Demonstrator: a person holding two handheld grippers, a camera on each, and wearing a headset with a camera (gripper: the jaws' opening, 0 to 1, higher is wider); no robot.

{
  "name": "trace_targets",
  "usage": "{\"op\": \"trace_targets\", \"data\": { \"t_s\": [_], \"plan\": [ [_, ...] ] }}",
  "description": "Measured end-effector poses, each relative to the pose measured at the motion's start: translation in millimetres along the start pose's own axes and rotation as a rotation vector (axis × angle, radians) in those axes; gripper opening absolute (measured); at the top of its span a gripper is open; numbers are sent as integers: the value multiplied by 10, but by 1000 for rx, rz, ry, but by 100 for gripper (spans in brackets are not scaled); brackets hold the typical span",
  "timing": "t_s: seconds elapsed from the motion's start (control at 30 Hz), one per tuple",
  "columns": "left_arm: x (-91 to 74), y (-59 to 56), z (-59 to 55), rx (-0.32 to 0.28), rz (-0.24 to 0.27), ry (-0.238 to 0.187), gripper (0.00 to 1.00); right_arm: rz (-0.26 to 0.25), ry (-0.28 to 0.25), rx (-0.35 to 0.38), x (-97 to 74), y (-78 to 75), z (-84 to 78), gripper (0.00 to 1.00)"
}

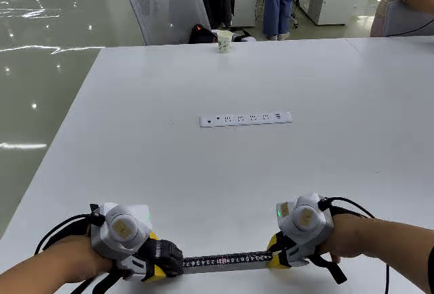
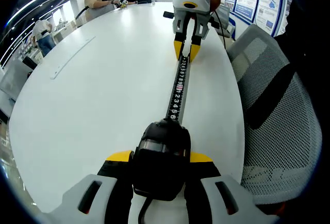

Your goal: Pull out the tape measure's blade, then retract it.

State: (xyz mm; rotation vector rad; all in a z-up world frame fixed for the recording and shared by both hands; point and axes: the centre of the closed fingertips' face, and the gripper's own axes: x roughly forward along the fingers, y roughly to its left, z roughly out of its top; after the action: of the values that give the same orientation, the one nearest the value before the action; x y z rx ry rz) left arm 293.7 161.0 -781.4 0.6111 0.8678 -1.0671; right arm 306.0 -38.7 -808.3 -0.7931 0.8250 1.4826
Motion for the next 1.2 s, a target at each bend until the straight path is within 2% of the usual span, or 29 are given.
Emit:
{"op": "trace_targets", "data": {
  "t_s": [0.6, 0.87, 1.2],
  "plan": [
    [0, -1, 3, 0, 0, -1, 33, -1, 3, 15, -63, -1, -91, 10],
    [-4, -3, 5, -2, 2, -3, 33, -3, 16, -3, -84, -3, -131, 10],
    [-1, 1, 5, -1, 2, -2, 33, -5, 14, 18, -124, -12, -192, 10]
  ]
}}
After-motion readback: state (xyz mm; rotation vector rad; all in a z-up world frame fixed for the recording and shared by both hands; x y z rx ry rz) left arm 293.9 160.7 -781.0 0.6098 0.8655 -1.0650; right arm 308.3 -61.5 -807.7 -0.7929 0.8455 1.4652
